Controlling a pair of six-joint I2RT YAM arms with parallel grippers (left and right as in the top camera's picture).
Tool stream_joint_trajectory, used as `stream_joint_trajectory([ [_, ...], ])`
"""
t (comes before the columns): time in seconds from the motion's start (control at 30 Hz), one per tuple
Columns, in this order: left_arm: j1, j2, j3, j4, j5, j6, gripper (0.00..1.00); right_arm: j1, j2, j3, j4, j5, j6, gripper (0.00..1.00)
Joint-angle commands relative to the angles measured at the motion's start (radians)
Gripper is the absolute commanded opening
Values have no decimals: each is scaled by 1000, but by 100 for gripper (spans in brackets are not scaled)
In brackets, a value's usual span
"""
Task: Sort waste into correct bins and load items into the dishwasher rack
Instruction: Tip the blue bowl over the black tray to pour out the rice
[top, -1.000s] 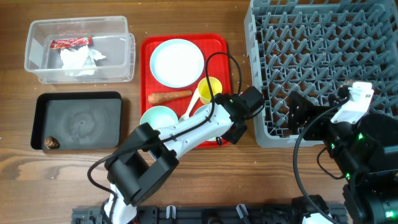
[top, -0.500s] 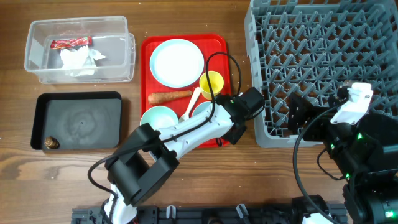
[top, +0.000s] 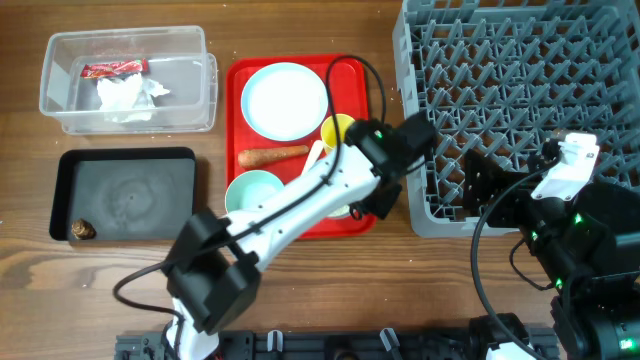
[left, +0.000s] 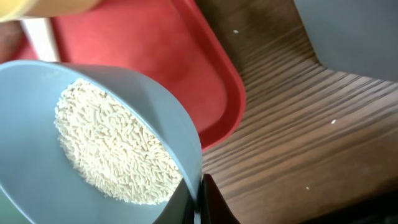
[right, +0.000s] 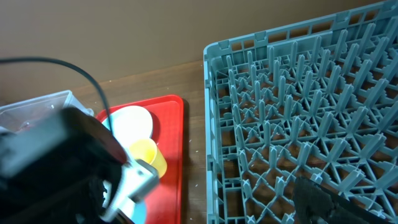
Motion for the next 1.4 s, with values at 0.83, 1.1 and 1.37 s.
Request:
stream_joint_trajectory([
  [0.83, 1338, -165, -57, -229, 904, 576, 4, 2, 51, 19, -5, 32, -14, 100],
  [1.1, 1596, -132, -283, -180, 1187, 768, 4, 2, 56, 19, -5, 32, -10, 100],
  [1.37, 1741, -122, -381, -104, 1344, 767, 4, 2, 56, 19, -5, 32, -10, 100],
])
